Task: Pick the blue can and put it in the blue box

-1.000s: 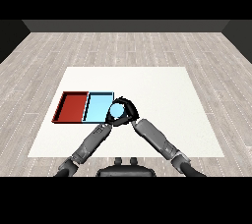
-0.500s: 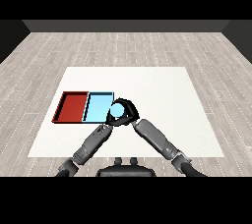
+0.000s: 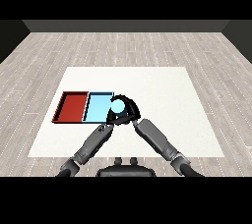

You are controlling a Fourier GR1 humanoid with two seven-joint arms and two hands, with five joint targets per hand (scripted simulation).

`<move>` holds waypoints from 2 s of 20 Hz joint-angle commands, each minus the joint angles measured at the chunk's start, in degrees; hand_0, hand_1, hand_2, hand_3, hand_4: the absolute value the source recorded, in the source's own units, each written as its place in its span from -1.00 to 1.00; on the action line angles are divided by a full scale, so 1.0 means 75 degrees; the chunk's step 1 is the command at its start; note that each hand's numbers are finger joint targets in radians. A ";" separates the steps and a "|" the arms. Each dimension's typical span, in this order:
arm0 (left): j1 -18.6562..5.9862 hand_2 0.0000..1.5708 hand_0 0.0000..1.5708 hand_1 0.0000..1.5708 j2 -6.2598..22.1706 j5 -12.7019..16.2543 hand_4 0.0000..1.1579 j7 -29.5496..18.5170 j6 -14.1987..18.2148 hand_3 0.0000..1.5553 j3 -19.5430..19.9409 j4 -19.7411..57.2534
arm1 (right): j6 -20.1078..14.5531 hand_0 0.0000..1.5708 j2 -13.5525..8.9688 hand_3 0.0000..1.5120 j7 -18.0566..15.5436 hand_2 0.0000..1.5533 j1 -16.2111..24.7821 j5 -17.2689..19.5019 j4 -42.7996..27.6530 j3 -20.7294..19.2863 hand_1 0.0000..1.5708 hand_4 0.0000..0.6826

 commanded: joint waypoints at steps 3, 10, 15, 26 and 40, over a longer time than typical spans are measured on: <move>-0.0160 0.93 1.00 1.00 -0.0088 -0.0092 0.90 0.0202 -0.0173 0.86 0.0288 0.0081 | -0.0545 -1.00 0.0095 -1.00 0.0240 -1.00 0.0232 0.0090 -0.0583 0.0427 -1.00 -1.00; 0.0271 1.00 1.00 1.00 -0.0088 -0.0685 0.96 0.0416 0.0019 0.93 0.0309 -0.0422 | 0.0197 -1.00 0.0097 -1.00 0.0317 -1.00 0.0310 0.0367 -0.0382 -0.0476 -1.00 -1.00; 0.0303 1.00 1.00 1.00 -0.0038 -0.0981 0.96 0.0420 -0.0082 0.94 0.0446 -0.0432 | 0.0477 -1.00 -0.0032 -1.00 0.0953 -1.00 0.0700 0.0551 -0.1469 -0.0924 -1.00 -1.00; -0.0233 1.00 1.00 1.00 0.0107 -0.1182 0.95 0.0154 -0.0336 0.92 0.1166 0.0661 | 0.0812 -1.00 -0.0882 -1.00 0.1025 -1.00 0.2774 0.0286 -0.3887 -0.1565 -1.00 -1.00; -0.0251 1.00 1.00 1.00 0.1550 -0.1090 0.93 0.0800 -0.0673 0.92 0.2595 0.1512 | 0.1281 -1.00 -0.1672 -1.00 0.0966 -1.00 0.3628 -0.0475 -0.4472 -0.3487 -1.00 -1.00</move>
